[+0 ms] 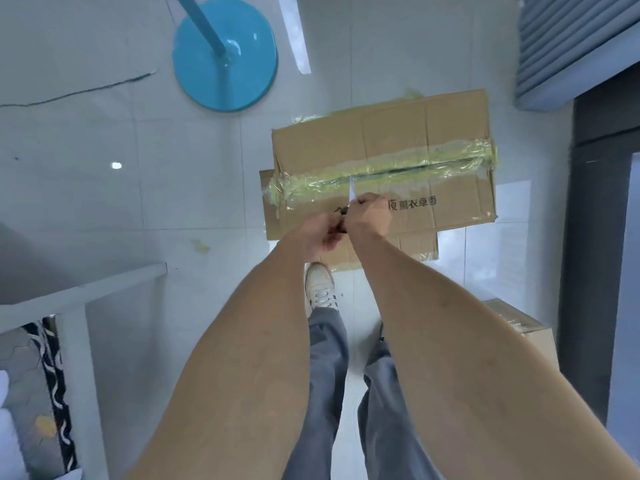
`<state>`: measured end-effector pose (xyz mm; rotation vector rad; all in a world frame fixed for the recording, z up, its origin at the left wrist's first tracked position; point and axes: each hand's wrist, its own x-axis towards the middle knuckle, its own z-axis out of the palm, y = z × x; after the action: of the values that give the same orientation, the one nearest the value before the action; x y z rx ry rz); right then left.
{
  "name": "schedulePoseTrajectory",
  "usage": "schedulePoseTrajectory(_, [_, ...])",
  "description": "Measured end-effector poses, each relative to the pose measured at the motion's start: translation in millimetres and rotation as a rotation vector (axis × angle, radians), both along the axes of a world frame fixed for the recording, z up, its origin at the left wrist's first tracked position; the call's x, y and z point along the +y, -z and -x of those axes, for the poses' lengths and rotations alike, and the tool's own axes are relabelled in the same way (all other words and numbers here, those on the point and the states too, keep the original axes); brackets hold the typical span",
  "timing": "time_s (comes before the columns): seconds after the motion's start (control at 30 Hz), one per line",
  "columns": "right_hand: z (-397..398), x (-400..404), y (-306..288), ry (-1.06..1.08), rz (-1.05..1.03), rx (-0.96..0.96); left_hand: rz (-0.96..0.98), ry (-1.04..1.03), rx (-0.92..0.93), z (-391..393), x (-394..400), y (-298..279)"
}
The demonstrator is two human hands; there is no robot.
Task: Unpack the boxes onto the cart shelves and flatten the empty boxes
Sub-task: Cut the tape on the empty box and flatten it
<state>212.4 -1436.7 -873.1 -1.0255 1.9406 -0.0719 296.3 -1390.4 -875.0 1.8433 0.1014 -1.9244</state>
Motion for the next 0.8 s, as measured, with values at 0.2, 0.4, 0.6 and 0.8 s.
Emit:
schedulePoseTrajectory(0.2, [-37.2,7.7,10.6,-0.284,-0.037,0.262,0.006,0.006,-0.409,-24.6,1.1,38.7])
schedulePoseTrajectory(0.4, [-12.6,19.6,17.6,-1.023,0.354,0.43,0.001,0.028,-0.445,-17.9,6.2,52.1])
schedulePoseTrajectory(0.6, [-15.1,4.1,24.9,-1.214,0.316,0.319,-0.032,-0.286,-0.587,-34.1,1.3,52.7])
schedulePoseTrajectory(0.8, [-44.7,-6.3,38.3,-1.314,0.451,0.264,-0.248,-0.046,-1.001,-64.5,17.9,63.2])
